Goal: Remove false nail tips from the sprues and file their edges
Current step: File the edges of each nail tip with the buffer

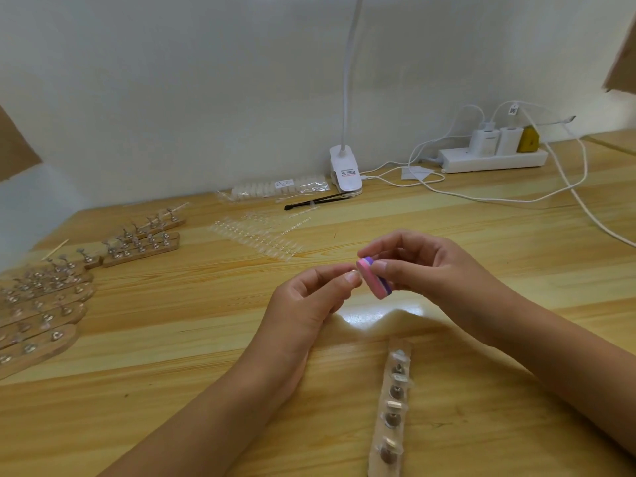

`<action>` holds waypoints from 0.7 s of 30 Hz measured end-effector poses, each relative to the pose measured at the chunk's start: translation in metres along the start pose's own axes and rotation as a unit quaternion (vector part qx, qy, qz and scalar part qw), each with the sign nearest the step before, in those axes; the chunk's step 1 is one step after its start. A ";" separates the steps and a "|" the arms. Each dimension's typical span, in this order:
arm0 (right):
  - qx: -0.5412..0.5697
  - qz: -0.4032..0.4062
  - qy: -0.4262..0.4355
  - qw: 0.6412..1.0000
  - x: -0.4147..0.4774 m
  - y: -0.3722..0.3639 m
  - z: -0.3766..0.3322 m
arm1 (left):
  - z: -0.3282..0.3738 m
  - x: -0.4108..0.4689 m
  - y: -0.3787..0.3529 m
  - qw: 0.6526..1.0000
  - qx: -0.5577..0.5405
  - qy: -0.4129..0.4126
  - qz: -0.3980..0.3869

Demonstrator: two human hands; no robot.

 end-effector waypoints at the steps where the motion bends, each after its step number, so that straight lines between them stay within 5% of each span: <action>1: -0.002 0.000 0.003 1.000 0.000 0.000 0.000 | 0.001 -0.001 -0.002 1.000 0.011 -0.007 -0.007; 21: -0.048 -0.038 0.025 0.998 0.000 0.004 -0.006 | 0.013 -0.004 -0.003 0.997 0.045 -0.063 -0.022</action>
Point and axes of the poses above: each hand's wrist, its own x-axis towards the middle knuckle, its own y-axis out of the back of the hand, z = x × y, the point moved 8 cm from there along x, towards the middle knuckle, and after that the axes turned 8 degrees about -x, right-handed, at the moved point
